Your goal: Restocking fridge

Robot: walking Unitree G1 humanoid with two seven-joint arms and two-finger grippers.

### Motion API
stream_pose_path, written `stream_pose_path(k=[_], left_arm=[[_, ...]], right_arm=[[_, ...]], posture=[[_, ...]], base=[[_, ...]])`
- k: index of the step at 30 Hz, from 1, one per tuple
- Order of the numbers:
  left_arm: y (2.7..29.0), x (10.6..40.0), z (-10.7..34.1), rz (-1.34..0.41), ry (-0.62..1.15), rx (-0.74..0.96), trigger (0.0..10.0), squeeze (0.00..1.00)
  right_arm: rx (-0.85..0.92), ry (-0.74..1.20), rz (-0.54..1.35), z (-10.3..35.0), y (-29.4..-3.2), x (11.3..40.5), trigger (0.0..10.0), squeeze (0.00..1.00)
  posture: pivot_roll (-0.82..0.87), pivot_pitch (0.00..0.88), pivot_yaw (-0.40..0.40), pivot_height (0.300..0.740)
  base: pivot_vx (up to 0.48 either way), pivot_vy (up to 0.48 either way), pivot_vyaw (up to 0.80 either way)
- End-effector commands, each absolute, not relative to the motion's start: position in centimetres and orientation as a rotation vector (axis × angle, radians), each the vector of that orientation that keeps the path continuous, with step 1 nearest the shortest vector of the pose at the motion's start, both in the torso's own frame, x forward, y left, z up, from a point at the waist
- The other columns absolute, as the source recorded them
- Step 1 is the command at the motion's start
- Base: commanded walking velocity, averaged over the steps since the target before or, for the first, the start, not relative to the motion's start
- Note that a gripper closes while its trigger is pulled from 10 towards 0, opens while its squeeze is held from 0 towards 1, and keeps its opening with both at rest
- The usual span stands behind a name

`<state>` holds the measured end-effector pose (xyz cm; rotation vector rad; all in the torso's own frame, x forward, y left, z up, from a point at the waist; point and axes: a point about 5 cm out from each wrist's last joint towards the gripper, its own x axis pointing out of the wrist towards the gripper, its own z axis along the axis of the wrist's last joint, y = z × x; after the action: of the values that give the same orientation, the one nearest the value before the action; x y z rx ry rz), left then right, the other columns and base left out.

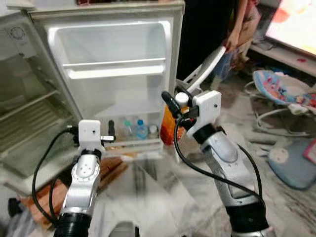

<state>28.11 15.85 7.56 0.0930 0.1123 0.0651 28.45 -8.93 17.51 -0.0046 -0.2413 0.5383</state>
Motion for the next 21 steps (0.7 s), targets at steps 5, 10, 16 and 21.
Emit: stream_pose_path(k=[5, 10, 16, 21], left_arm=[[15.8, 28.49, 8.13, 0.048, 0.074, 0.109, 10.0, 0.0], [15.87, 28.37, 8.23, 0.041, 0.072, 0.102, 10.0, 0.0], [16.2, 28.02, 8.12, 0.052, 0.069, 0.11, 10.0, 0.0], [15.93, 28.01, 8.1, 0.023, 0.075, 0.102, 10.0, 0.0]], right_arm=[[-0.009, -0.278, 0.543, 18.14, -8.96, 28.6, 10.0, 0.0], [-0.008, -0.278, 0.548, 18.11, -8.87, 28.54, 10.0, 0.0], [-0.008, -0.275, 0.547, 17.99, -8.91, 28.48, 10.0, 0.0], [-0.006, -0.267, 0.534, 17.82, -9.13, 28.61, 10.0, 0.0]], posture=[[0.04, 0.029, -0.007, 0.74], [0.05, 0.032, -0.007, 0.74], [0.05, 0.036, -0.009, 0.74], [0.05, 0.038, -0.01, 0.74]], base=[[0.0, 0.192, 0.44], [0.0, 0.0, 0.8], [0.0, 0.0, 0.8], [0.0, 0.0, 0.44]])
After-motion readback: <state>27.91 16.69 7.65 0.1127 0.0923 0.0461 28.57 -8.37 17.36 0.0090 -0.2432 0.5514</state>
